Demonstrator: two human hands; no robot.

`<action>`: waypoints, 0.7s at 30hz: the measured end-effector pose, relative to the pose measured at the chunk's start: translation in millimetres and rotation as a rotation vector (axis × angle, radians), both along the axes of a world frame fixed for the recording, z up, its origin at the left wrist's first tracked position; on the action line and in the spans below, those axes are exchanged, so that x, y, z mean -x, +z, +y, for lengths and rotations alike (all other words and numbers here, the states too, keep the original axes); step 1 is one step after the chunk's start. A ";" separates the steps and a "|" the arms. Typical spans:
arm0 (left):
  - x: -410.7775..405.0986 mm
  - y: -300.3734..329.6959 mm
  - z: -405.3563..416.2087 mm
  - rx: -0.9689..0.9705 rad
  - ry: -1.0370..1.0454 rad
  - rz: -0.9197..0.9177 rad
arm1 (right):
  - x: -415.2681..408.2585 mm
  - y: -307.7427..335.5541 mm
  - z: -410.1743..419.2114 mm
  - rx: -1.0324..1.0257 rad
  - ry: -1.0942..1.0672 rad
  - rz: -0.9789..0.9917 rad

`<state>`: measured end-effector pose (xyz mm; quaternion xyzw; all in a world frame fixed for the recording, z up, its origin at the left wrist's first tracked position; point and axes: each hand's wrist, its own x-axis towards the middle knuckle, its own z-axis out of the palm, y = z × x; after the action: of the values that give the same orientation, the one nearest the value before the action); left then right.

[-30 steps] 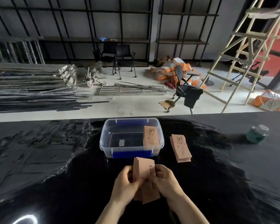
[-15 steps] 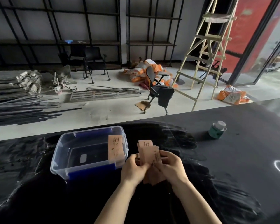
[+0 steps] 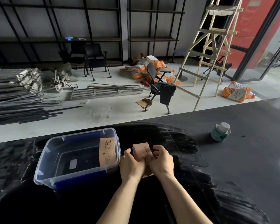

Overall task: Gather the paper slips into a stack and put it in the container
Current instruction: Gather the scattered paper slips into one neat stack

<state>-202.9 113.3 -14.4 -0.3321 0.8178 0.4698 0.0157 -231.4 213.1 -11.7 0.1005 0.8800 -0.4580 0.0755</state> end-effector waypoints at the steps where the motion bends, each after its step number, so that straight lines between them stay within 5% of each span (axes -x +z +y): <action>1: 2.5 -1.1 0.1 0.005 0.002 -0.018 | 2.5 -2.3 2.3 0.025 -0.012 -0.030; 11: 12.2 -8.6 -1.2 -0.148 0.046 -0.118 | 10.2 -12.7 10.6 0.093 0.081 -0.221; 17: -13.1 -8.1 -0.8 -0.405 0.003 0.061 | -13.5 -21.2 32.4 0.293 0.125 -0.174; 21: -38.5 -0.8 5.0 -0.377 -0.109 0.206 | -44.4 -14.9 48.0 0.417 0.106 -0.111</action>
<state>-164.3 118.3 -15.2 -0.2287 0.7296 0.6442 0.0193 -187.0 261.0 -26.5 0.0614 0.7649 -0.6192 0.1666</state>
